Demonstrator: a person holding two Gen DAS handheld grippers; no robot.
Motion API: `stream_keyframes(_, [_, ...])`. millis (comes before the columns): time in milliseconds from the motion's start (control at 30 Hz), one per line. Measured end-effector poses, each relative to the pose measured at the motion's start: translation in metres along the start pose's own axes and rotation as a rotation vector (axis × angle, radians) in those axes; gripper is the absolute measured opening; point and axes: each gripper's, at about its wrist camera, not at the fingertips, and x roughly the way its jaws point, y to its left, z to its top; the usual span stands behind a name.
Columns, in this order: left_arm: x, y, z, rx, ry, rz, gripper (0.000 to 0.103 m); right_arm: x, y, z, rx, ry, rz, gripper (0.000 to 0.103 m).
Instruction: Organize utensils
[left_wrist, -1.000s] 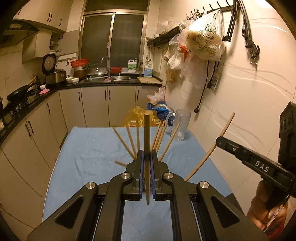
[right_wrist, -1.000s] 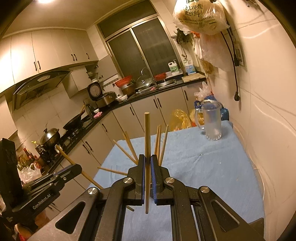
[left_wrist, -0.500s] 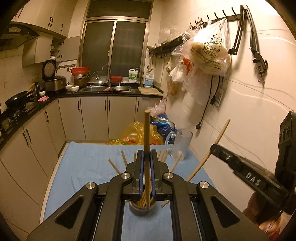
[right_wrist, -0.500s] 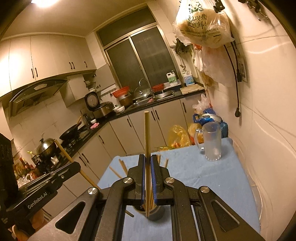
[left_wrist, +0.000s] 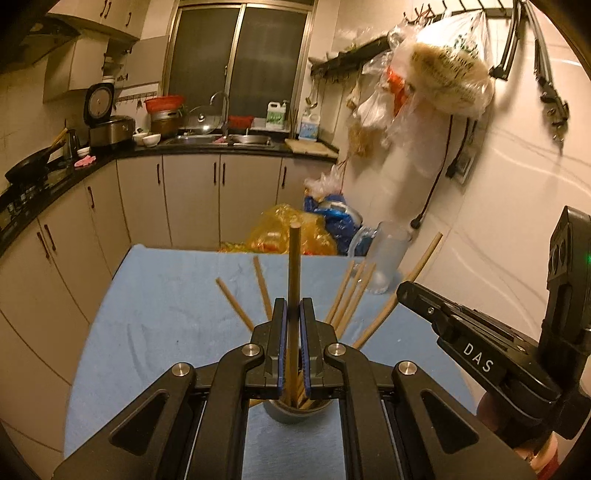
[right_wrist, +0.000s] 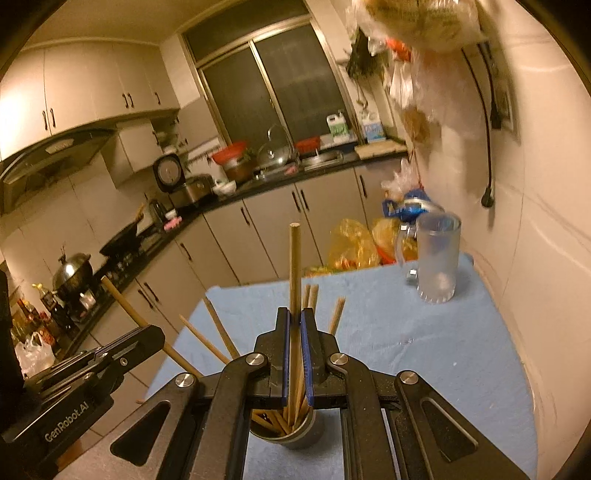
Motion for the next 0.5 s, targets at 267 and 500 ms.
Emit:
stream_keyframes(267, [-0.006,0.005,-0.004,-0.002,-0.027,0.023,0.021,0.003,-0.009,-0.003,0.021,0.022,0.019,0.012])
stream_keyframes(500, [-0.035,0.011,-0.006,-0.026,-0.099,0.075,0.042,-0.032,-0.01,-0.001,0.024,-0.058,-0.01,0.038])
